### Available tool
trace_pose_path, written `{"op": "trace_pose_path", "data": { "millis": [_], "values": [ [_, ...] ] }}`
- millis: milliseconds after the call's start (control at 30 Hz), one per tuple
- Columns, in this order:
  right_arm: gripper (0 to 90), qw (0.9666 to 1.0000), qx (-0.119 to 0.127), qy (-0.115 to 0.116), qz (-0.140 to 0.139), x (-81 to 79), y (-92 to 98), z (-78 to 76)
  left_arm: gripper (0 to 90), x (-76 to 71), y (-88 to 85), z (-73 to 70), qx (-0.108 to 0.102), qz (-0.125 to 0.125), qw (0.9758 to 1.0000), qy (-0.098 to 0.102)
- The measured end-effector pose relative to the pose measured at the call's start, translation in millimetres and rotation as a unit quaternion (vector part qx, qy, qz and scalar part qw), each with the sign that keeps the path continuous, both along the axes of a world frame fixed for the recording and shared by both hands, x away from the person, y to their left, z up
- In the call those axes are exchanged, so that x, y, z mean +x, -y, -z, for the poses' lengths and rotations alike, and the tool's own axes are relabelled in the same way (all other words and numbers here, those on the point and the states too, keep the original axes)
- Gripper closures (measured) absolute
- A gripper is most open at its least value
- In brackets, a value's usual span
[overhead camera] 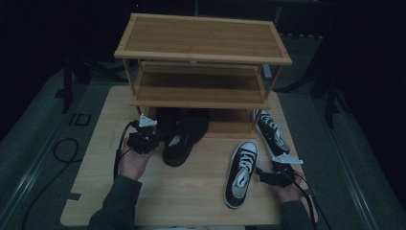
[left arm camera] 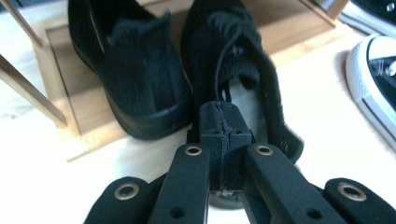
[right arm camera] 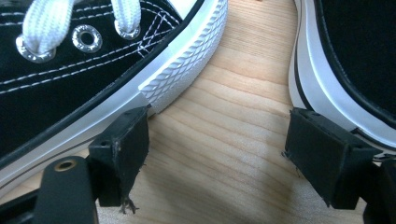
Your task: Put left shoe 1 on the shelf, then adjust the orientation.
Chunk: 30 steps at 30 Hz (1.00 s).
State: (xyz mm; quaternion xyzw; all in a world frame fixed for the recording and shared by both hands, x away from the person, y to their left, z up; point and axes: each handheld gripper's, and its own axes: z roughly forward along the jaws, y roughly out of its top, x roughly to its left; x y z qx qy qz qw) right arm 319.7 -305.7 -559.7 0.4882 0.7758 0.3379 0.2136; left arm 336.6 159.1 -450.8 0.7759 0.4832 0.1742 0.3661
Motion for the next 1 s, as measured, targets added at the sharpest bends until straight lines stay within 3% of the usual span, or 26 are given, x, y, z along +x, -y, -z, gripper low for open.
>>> {"op": "trace_pose_path", "data": {
  "millis": [267, 500, 700, 1000],
  "values": [
    [21.6, 1.0000, 0.001, -0.001, 0.000, -0.1, -0.1, -0.1, 89.0, -10.1, -3.6, 36.1, 0.013, 0.010, 0.9989, -0.043],
    [21.6, 1.0000, 0.000, -0.001, 0.000, -0.1, -0.1, -0.1, 88.7, -17.7, -2.0, 56.8, 0.023, 0.023, 0.9972, -0.067],
    [21.6, 1.0000, 0.000, -0.001, 0.000, -0.1, -0.1, -0.1, 89.5, -16.4, 7.1, 64.3, 0.038, 0.036, 0.9958, -0.075],
    [21.7, 1.0000, 0.000, -0.001, 0.000, -0.1, -0.1, -0.1, 89.4, -20.7, 19.8, 65.1, 0.036, 0.049, 0.9954, -0.074]
  ]
}}
